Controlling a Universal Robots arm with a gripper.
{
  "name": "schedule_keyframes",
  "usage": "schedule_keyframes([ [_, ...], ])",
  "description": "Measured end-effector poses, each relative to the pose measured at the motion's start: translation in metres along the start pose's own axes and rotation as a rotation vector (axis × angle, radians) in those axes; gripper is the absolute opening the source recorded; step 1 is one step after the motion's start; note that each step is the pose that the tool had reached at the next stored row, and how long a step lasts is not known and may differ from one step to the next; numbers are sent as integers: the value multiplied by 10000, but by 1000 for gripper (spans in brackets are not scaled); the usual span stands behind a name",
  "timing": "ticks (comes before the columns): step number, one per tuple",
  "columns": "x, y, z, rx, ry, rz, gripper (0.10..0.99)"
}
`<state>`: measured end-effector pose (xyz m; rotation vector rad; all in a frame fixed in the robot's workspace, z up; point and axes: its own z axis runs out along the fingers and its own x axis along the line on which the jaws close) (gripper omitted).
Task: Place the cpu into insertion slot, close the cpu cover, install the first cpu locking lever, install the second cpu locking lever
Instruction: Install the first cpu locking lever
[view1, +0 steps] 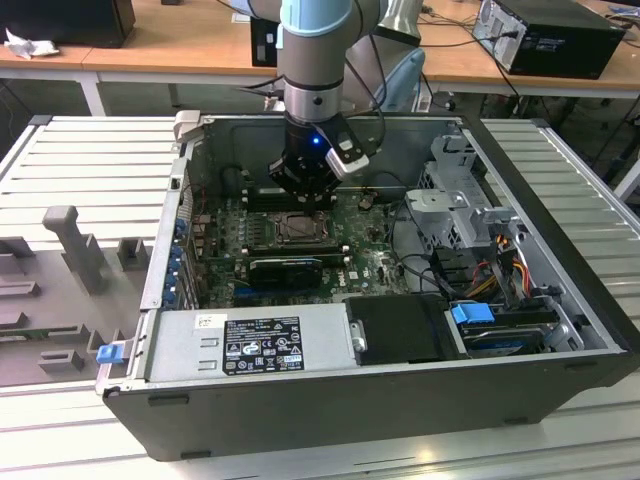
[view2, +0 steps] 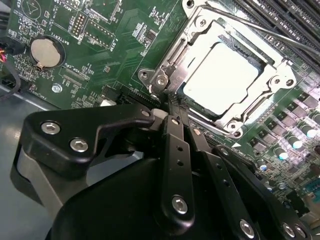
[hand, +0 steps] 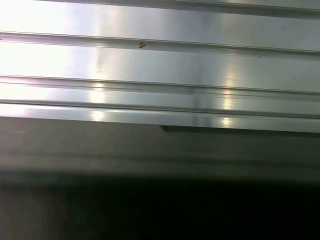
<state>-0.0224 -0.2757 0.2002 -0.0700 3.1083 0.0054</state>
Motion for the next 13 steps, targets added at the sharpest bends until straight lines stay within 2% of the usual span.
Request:
schedule_keyframes([
  [3, -3, 4, -24, -35, -16, 3, 106],
  [6, -8, 2, -213, -9, -2, 1, 106],
  [7, -8, 1, -238, -8, -1, 0, 106],
  [13, -7, -29, -239, -8, -2, 1, 106],
])
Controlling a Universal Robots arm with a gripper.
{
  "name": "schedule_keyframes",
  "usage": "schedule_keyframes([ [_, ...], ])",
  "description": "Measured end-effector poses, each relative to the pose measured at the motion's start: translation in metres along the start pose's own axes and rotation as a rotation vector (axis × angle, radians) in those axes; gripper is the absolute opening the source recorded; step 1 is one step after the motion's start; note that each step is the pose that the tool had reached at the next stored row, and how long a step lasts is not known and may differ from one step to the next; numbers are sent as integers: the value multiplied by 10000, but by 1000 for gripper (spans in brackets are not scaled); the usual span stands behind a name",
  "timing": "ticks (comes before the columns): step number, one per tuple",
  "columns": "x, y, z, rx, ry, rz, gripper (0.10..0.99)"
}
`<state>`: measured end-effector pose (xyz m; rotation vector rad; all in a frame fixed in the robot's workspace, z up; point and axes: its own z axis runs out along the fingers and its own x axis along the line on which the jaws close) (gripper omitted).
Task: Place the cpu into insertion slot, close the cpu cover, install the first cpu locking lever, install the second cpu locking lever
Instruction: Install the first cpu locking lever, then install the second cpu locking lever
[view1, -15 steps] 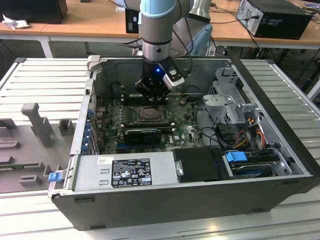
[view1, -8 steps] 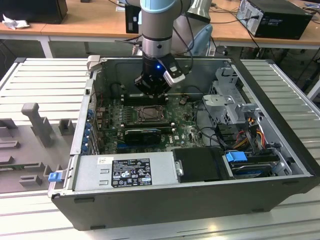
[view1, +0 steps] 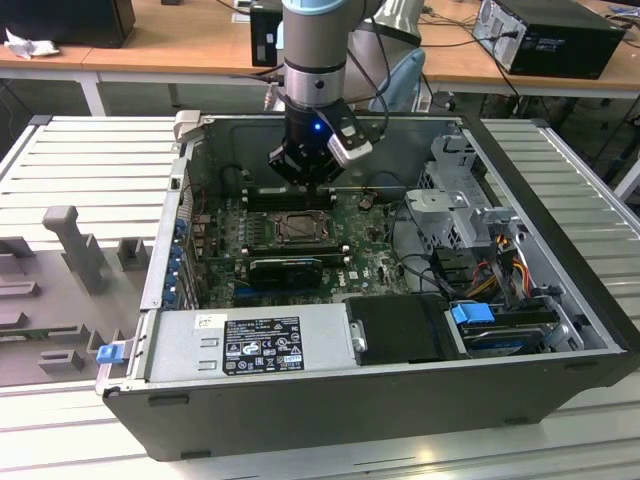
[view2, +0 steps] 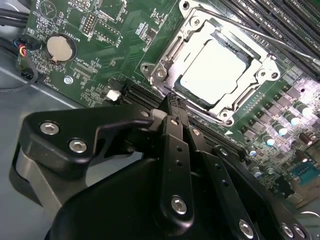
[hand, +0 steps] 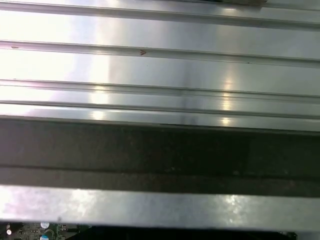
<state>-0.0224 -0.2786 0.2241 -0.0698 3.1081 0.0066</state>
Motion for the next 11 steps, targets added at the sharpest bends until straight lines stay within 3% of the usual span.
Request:
schedule_keyframes([
  [7, 2, -45, 0, 10, 0, -1, 106],
  [11, 5, -118, 5, 13, 1, -1, 106],
])
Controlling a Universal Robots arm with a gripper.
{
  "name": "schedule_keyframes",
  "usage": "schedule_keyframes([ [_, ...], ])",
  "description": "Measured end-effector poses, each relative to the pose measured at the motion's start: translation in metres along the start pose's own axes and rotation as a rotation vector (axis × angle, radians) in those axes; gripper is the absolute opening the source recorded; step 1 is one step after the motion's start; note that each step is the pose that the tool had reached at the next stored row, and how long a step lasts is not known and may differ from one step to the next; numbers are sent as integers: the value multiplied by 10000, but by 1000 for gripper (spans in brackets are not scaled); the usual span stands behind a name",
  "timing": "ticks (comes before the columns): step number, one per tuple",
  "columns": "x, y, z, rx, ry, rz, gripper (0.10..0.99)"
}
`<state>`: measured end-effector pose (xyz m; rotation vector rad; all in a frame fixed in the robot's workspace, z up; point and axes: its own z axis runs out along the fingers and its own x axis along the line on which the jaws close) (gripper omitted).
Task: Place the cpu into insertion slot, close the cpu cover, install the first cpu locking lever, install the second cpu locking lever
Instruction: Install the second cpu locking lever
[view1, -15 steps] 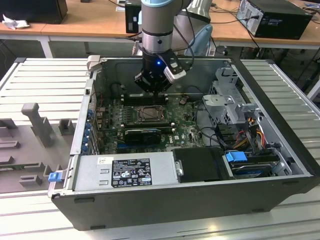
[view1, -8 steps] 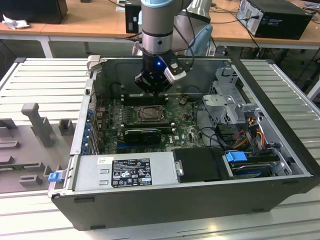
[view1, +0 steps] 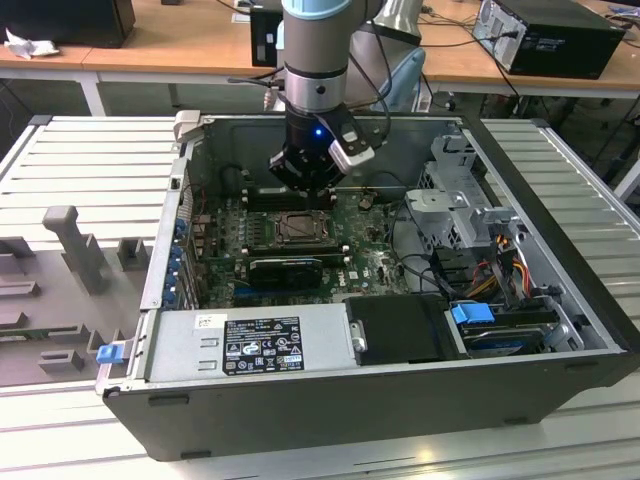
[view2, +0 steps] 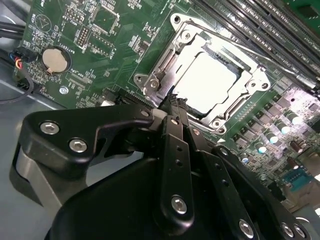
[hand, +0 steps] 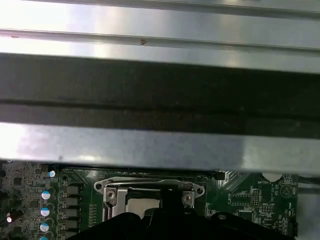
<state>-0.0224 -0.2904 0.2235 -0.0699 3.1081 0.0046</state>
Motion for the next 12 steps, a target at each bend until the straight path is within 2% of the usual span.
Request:
schedule_keyframes([
  [4, 0, -7, -30, 1, 1, 2, 106],
  [8, -5, -7, -160, 1, 1, 0, 106],
  [9, -5, -18, -177, 11, 0, 5, 106],
  [12, 0, -113, -174, 42, 2, 31, 106],
])
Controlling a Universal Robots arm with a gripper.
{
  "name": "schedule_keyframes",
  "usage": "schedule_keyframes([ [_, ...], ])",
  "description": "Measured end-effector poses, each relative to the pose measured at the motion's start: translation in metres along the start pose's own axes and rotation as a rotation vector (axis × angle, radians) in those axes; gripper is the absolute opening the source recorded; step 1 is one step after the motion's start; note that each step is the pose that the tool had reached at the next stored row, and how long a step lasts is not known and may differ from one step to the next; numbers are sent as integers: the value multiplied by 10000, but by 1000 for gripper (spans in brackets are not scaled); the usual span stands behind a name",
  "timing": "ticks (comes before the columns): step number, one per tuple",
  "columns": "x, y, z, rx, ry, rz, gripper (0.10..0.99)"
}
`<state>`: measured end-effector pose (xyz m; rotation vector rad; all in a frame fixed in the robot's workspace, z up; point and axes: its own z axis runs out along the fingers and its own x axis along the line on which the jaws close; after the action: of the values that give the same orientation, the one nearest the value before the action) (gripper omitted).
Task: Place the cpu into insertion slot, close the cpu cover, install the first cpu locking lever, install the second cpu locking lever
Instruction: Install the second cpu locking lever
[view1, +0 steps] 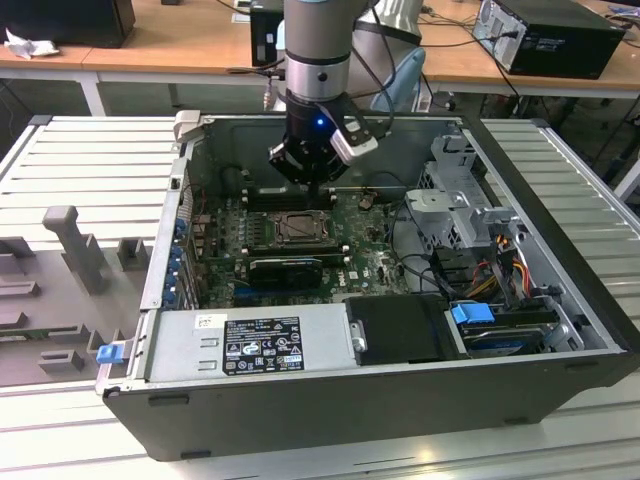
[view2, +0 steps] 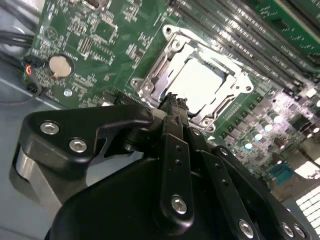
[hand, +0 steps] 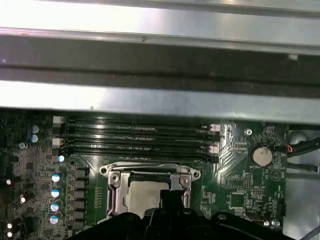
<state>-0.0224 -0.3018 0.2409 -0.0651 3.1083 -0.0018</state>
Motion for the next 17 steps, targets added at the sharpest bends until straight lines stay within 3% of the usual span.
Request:
schedule_keyframes([
  [1, 3, -76, 4, 6, 1, 1, 106],
  [6, 12, -278, 20, 6, 0, 2, 106],
  [8, 17, -395, 21, -34, -2, 5, 106],
  [9, 19, -435, 21, -138, -5, 8, 106],
  [10, 20, -470, 22, -419, -6, 16, 106],
  [11, 22, -504, 24, -806, -20, 29, 106],
  [12, 24, -532, 27, -910, -24, 26, 106],
  [17, 106, -696, 51, -996, -19, -163, 106],
])
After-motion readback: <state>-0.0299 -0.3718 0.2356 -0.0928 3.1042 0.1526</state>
